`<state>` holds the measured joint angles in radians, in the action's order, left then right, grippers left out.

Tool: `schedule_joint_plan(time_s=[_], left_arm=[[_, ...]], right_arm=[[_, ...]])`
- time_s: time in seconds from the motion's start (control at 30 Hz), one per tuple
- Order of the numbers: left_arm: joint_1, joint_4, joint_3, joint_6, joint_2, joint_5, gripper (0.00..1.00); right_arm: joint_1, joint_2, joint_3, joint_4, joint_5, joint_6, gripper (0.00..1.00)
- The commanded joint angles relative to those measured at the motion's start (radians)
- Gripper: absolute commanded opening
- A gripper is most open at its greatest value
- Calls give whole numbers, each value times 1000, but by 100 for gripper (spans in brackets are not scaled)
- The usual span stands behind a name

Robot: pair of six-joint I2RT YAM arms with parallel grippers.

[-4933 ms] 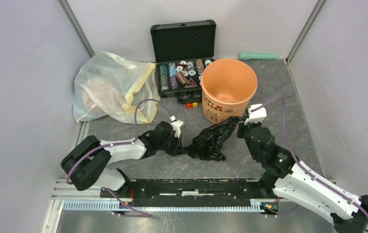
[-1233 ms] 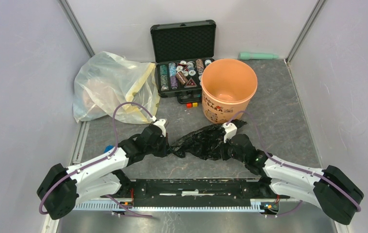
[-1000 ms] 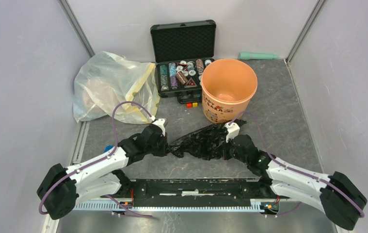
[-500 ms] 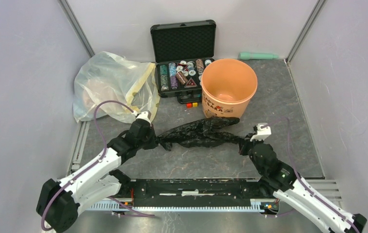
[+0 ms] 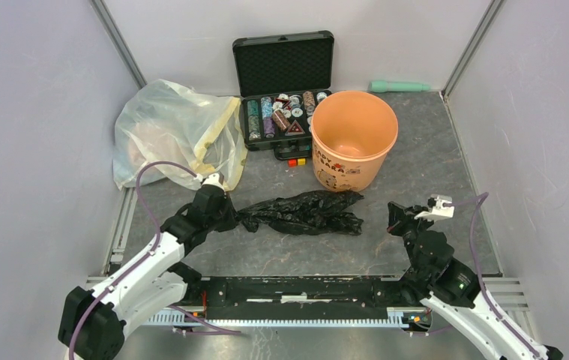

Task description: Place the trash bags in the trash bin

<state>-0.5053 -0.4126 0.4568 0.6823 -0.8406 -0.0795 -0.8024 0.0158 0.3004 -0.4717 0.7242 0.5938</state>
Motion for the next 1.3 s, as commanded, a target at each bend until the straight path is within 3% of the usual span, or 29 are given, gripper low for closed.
schedule_joint_plan(time_s=[0.0, 0.07, 0.17, 0.37, 0.5, 0.7, 0.77, 0.87, 0.93, 1.03, 1.27], left_arm=[[6, 40, 30, 7, -18, 65, 2], [7, 35, 41, -1, -29, 66, 5], [6, 32, 52, -5, -44, 71, 6], [7, 45, 49, -3, -42, 75, 6], [7, 50, 47, -3, -41, 99, 6], [7, 55, 49, -4, -45, 107, 6], [7, 54, 51, -4, -46, 107, 6], [6, 54, 52, -8, -51, 105, 5], [5, 53, 54, -9, -54, 101, 5], [6, 51, 54, -8, -54, 99, 5], [6, 51, 39, -16, -58, 83, 5]], right_arm=[[1, 14, 37, 68, -97, -100, 3], [2, 74, 38, 124, -242, -172, 17], [1, 184, 30, 209, -470, -284, 45], [0, 483, 69, 293, -781, -379, 71], [-37, 594, 82, 352, -789, -377, 82], [-130, 706, 86, 398, -717, -397, 85], [-151, 743, 96, 390, -631, -399, 80], [-158, 785, 116, 370, -551, -399, 58], [-158, 796, 117, 374, -514, -392, 39], [-158, 772, 119, 358, -438, -365, 1], [-158, 509, 118, 243, -234, -292, 0]])
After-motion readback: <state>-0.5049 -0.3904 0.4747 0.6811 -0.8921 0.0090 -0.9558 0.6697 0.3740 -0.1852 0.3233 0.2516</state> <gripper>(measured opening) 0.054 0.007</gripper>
